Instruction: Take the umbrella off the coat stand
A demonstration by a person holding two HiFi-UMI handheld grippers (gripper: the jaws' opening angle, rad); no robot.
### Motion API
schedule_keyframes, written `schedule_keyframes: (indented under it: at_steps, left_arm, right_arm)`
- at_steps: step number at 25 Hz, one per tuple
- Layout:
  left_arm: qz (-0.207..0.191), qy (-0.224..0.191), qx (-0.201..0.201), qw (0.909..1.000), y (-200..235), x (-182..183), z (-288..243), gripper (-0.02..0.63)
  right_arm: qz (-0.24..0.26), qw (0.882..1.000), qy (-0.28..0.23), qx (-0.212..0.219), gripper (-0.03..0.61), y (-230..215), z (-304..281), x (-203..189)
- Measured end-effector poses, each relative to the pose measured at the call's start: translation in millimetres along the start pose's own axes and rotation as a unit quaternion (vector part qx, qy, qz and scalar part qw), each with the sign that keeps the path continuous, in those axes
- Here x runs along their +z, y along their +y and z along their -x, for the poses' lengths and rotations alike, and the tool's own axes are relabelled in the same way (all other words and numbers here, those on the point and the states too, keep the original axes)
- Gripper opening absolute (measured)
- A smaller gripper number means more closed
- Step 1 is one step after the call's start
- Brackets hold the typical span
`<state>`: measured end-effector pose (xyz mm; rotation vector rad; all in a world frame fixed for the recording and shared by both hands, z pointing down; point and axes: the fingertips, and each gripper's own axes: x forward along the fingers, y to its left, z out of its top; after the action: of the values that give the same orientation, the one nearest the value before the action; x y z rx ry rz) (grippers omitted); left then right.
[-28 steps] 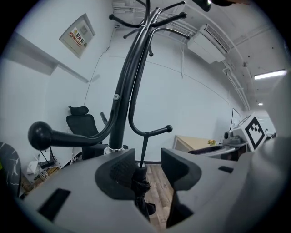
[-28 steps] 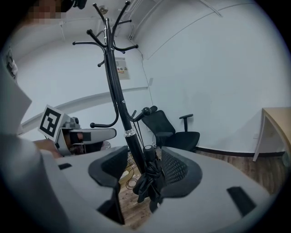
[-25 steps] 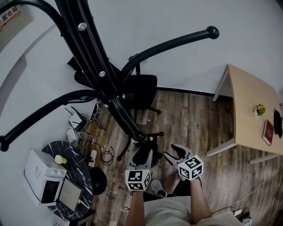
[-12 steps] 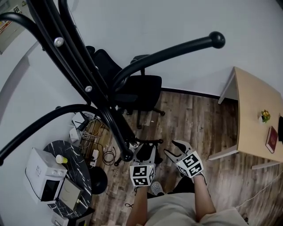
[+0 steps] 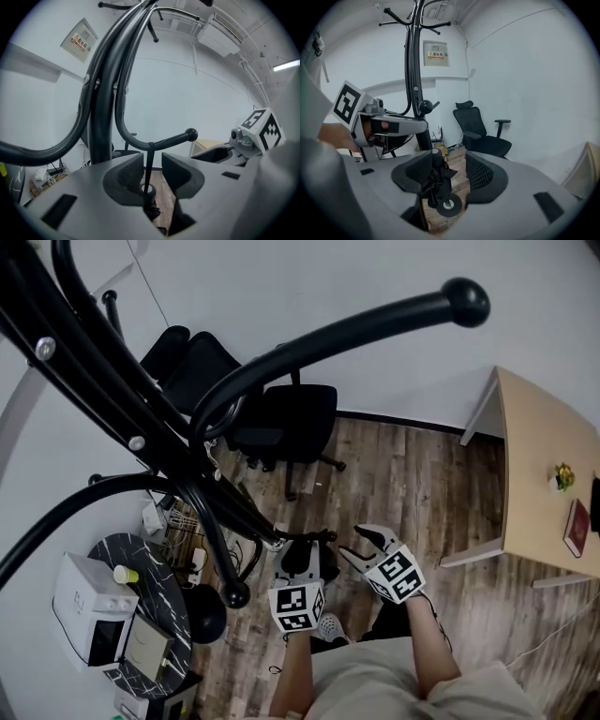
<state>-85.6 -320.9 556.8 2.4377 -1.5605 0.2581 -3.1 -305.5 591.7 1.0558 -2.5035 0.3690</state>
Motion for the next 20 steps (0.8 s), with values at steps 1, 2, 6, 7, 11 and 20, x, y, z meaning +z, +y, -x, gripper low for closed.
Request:
schedule_keyframes:
  at_steps: [1, 2, 6, 7, 11, 20]
  left_arm:
    - [-0.001, -0.002, 0.003, 1.0, 2, 1, 0, 0.114]
    - [-0.003, -0.003, 0.006, 1.0, 4, 2, -1, 0.097]
    - [-0.013, 0.005, 0.008, 0.9999, 8, 0, -3, 0.084]
    - [-0.016, 0.006, 0.008, 0.9998, 8, 0, -3, 0.083]
    - [-0.029, 0.008, 0.016, 0.9994, 4, -1, 0, 0.043]
    - [-0.042, 0.013, 0.027, 0.9987, 4, -6, 9, 0.031]
  right_arm:
    - [0.001, 1.0, 0.001, 0.001, 0.235, 1, -1, -1]
    - [0.001, 1.0, 0.002, 0.002, 0.235, 2, -1, -1]
    - [0.0, 1.0, 0.002, -0.001, 0.235, 4, 0, -2]
    - [-0.002, 1.0, 0.001, -0.003, 0.235, 4, 1, -2]
    - [-0.009, 1.0, 0.0, -0.012, 0.233, 3, 7, -4]
    - [-0.025, 0.999, -0.008, -0.019, 0.229, 10, 13, -10]
